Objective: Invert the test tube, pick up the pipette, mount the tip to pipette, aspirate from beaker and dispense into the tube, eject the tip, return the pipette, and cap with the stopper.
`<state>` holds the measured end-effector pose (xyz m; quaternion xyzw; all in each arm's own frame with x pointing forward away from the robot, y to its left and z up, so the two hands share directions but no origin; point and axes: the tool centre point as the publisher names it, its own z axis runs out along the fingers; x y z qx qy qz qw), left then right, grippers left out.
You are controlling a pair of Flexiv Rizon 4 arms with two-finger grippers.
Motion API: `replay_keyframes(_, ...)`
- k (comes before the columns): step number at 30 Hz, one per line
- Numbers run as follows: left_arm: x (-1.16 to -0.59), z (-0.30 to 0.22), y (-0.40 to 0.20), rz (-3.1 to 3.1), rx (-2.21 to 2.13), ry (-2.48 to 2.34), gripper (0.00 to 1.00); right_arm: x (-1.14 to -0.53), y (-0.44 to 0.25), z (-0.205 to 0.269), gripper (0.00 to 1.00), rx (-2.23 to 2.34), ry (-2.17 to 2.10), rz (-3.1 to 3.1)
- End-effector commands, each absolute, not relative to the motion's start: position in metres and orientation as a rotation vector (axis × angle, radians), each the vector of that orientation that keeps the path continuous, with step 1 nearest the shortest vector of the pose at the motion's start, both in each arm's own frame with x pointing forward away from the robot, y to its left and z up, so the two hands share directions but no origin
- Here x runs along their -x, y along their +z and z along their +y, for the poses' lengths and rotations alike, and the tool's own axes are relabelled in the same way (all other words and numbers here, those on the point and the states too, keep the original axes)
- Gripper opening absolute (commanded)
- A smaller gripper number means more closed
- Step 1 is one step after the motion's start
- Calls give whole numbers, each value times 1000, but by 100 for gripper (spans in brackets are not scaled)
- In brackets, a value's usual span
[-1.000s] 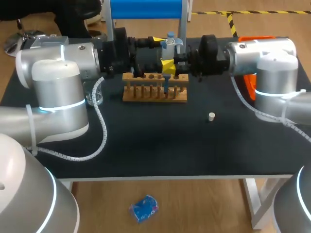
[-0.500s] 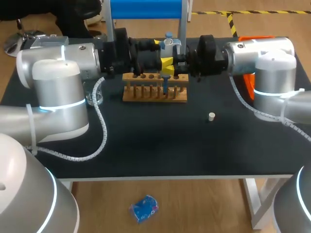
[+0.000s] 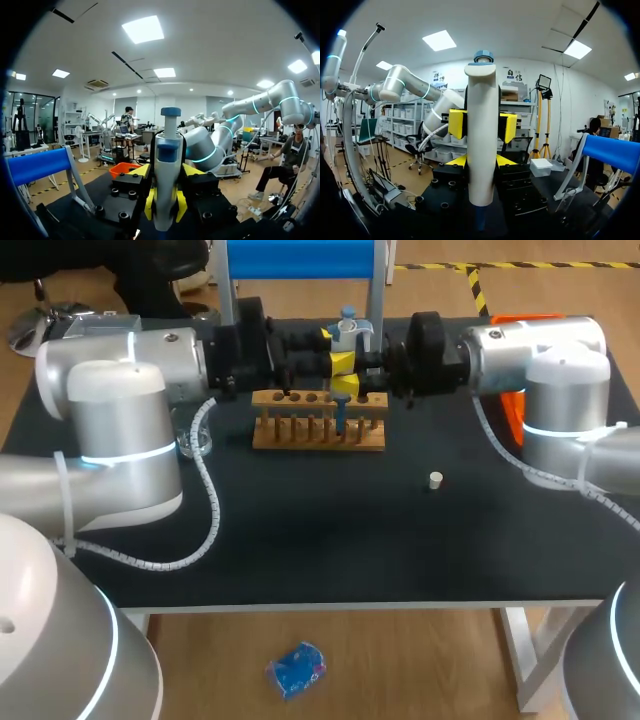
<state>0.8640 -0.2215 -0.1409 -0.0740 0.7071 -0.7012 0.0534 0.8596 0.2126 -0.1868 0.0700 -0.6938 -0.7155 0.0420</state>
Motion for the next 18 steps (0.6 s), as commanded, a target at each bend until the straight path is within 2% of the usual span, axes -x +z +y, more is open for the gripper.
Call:
replay_keyframes(1,-868,-223,-142,2167,208,-2137,0,-861,-187,212,0,-217,-2187,-2120)
replay_keyframes(8,-867,-224,-142,2182,198,-2137,0,-861,-187,210,0,-206,-2181,-2116)
replay_keyframes(9,-867,-223,-142,2184,198,-2136,0,-860,-187,209,13,-197,-2181,-2114)
replay_keyframes(10,-867,-223,-142,2184,198,-2135,0,-860,-188,208,72,-193,-2182,-2113)
replay_keyframes(11,-867,-222,-141,2182,199,-2134,0,-860,-188,207,100,-190,-2184,-2113)
replay_keyframes(18,-870,-217,-136,2173,218,-2105,0,-855,-191,193,100,-151,-2184,-2136)
